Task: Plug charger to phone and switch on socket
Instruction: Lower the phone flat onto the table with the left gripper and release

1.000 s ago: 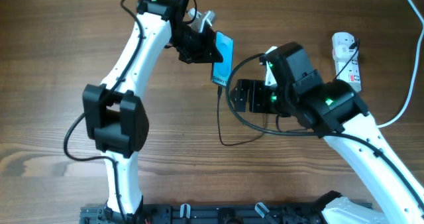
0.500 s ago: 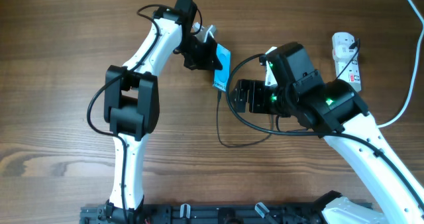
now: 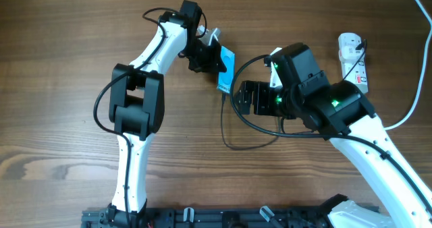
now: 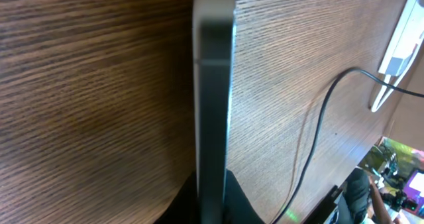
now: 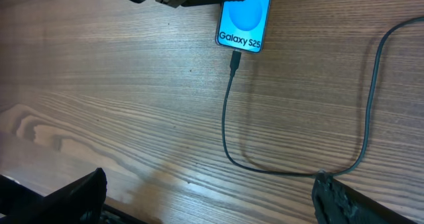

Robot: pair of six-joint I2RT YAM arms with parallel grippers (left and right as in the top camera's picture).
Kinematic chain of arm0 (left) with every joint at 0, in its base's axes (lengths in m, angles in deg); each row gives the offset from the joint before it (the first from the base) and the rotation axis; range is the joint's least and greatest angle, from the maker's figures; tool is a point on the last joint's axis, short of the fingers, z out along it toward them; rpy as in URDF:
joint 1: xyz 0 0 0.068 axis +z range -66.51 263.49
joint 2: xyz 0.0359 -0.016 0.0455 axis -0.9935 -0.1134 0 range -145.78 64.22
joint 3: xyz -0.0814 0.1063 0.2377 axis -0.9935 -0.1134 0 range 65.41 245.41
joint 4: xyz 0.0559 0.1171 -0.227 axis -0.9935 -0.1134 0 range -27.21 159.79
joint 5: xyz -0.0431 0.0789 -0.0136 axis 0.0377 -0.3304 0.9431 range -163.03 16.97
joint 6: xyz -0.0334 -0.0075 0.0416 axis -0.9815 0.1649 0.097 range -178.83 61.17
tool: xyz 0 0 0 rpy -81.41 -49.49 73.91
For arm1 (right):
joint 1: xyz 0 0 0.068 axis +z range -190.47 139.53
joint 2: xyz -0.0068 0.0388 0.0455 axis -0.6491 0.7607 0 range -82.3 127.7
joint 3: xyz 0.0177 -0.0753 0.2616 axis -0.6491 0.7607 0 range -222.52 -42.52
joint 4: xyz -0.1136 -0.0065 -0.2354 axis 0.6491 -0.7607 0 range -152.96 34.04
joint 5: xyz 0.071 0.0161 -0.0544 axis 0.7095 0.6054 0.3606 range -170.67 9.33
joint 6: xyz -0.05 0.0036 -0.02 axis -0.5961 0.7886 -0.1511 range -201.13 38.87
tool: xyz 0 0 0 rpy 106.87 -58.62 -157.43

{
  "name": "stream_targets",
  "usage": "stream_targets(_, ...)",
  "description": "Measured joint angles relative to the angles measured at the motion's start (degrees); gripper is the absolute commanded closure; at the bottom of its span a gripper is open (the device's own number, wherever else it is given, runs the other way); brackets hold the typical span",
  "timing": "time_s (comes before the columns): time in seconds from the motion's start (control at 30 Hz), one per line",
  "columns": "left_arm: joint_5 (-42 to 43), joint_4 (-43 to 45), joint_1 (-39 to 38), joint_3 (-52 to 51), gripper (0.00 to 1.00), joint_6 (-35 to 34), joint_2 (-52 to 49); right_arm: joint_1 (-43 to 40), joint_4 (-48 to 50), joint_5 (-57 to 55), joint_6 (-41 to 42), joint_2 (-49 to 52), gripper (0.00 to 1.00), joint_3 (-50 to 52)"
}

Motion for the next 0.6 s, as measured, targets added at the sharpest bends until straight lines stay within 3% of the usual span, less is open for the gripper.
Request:
stream_targets(0.37,-7.08,-2.73,-0.15,-0.55,0.70,-0.04,0.00,0.00,-2.21,-0.17,0.00,0.00,0.00,0.00)
stream_targets(0.4,-7.82,-3.41,-0.15,-0.59,0.58,0.00,0.00,0.00,-2.71,-0.42,0.02,0.00,0.00,0.00)
stream_targets(0.47,-9.31,-4.17,-0.15,-0.59,0.55,0.15,0.02,0.00,-4.09,-1.42,0.02,0.00,0.00,0.00)
stream_targets(0.53,-11.93,-5.49,-0.20,-0.57,0.44,-0.20,0.22,0.00,-5.60,-3.15,0.02,0.00,0.00,0.00)
stream_targets(0.6,-13.31,-6.23,-0.22,-0.57,0.43,-0.55,0.46,0.00,-6.64,-4.39,0.00,0.00,0.00,0.00)
